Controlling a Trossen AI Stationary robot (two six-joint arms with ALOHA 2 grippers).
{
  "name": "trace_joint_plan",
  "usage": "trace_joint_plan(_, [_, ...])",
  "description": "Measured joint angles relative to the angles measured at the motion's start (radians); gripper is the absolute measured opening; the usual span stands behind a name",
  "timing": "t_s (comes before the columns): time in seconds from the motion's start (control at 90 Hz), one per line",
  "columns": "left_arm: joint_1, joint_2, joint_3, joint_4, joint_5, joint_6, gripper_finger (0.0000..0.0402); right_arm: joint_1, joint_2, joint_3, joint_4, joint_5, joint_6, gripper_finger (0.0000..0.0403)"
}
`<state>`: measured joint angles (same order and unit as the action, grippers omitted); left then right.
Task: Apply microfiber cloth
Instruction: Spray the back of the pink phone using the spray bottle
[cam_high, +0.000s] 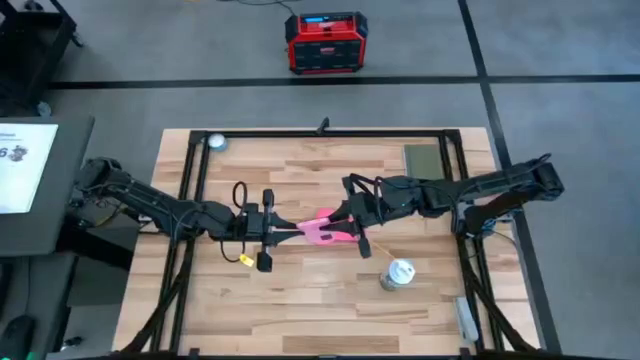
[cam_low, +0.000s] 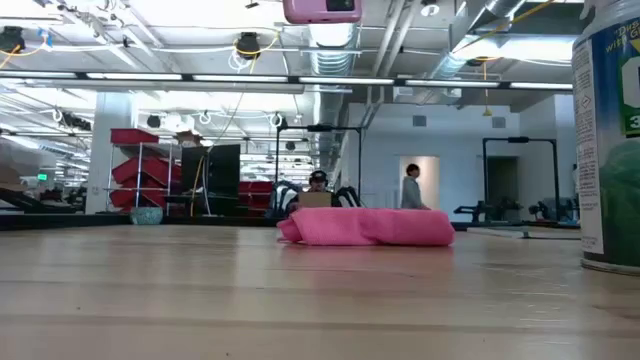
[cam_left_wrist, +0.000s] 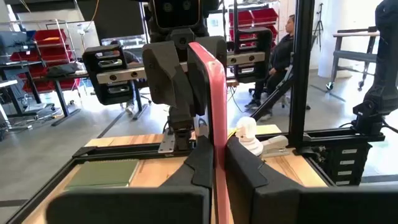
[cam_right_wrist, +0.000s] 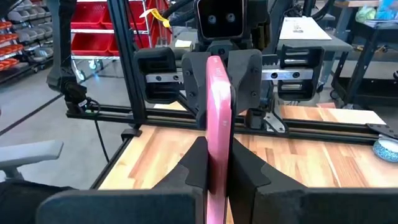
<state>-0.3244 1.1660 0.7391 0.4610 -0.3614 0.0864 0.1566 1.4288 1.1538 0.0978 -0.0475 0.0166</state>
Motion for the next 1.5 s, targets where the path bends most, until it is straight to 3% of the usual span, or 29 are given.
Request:
trace_joint_plan(0.811, [0.0, 0.0, 0.0, -0.001, -0.004, 0.005, 0.0008, 0.002, 0.0, 0.0, -0.007, 0.029, -0.016, 0.0015])
trace_joint_plan(1.033, [0.0, -0.001, 0.0, -0.003, -0.006, 0.006, 0.0034, 0.012, 0.002, 0.0, 0.001, 0.086, -0.04, 0.0015])
trace_joint_plan(1.5, [0.001, -0.031, 0.002, -0.057, -0.004, 0.005, 0.0036, 0.016, -0.064, -0.001, -0.08, 0.219, -0.103, 0.0014])
